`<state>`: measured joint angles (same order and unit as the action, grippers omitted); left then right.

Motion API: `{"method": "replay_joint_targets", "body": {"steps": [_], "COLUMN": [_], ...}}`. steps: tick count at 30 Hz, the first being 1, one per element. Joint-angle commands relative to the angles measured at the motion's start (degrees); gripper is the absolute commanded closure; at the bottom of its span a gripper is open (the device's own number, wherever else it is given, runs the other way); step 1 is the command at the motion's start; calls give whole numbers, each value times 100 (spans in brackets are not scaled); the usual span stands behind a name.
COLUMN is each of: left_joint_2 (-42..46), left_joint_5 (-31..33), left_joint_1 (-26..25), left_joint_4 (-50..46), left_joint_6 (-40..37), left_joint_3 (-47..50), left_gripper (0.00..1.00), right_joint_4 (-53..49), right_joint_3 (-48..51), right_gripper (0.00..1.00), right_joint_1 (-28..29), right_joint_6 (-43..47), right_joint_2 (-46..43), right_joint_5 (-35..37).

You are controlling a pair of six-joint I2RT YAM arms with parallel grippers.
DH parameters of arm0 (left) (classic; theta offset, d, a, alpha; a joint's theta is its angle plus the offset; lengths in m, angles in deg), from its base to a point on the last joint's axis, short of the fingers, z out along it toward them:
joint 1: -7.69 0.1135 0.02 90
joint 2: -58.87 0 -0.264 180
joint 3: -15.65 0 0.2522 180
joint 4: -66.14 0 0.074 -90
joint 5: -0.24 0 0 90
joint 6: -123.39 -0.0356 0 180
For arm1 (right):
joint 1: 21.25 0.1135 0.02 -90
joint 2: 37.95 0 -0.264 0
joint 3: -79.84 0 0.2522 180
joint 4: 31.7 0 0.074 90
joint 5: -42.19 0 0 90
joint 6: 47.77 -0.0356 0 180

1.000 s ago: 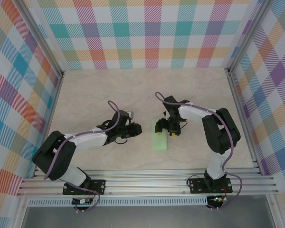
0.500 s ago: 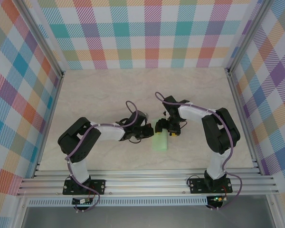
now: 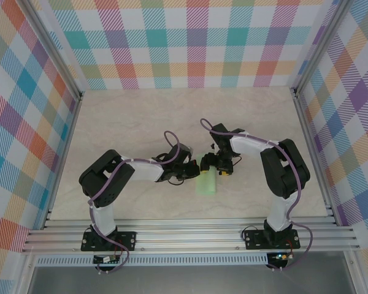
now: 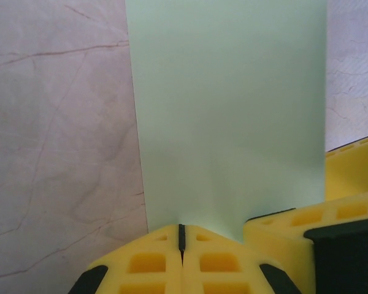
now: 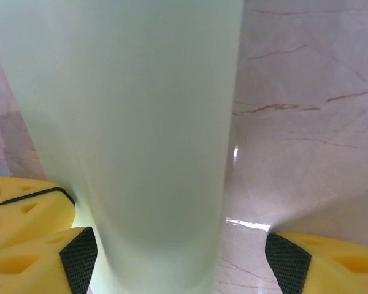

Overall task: Fold a paper plane with a square sheet of paper (pick it up from the middle)
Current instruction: Hold the square sheet of paper at the center of the table.

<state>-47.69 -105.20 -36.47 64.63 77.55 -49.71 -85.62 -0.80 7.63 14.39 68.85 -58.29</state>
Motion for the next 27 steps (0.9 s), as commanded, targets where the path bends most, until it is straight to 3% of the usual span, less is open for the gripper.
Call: {"method": "replay_joint_targets", "body": {"steps": [1, 9, 19, 20, 27], "left_joint_2": [-118, -160, -240, -251, -284], "left_joint_5": [82, 138, 75, 68, 50], "left_joint_1": [-73, -89, -92, -92, -87], "left_joint_4": [-47, -152, -271, -276, -315], "left_joint_6": [50, -51, -196, -197, -219], "left_joint_3": [18, 77, -17, -15, -69], "left_gripper": [100, 100, 100, 100, 100], "right_joint_4": [184, 158, 193, 239, 1239], "right_joint_3": [316, 254, 399, 447, 886], "right_gripper": [21, 20, 18, 21, 73], "right_joint_1": [-6, -6, -143, -170, -212], "right_joint_6": [61, 68, -60, -64, -329], "right_joint_2": [569, 313, -1275, -1387, -1566], "right_joint_5": [503, 369, 279, 169, -1273]}}
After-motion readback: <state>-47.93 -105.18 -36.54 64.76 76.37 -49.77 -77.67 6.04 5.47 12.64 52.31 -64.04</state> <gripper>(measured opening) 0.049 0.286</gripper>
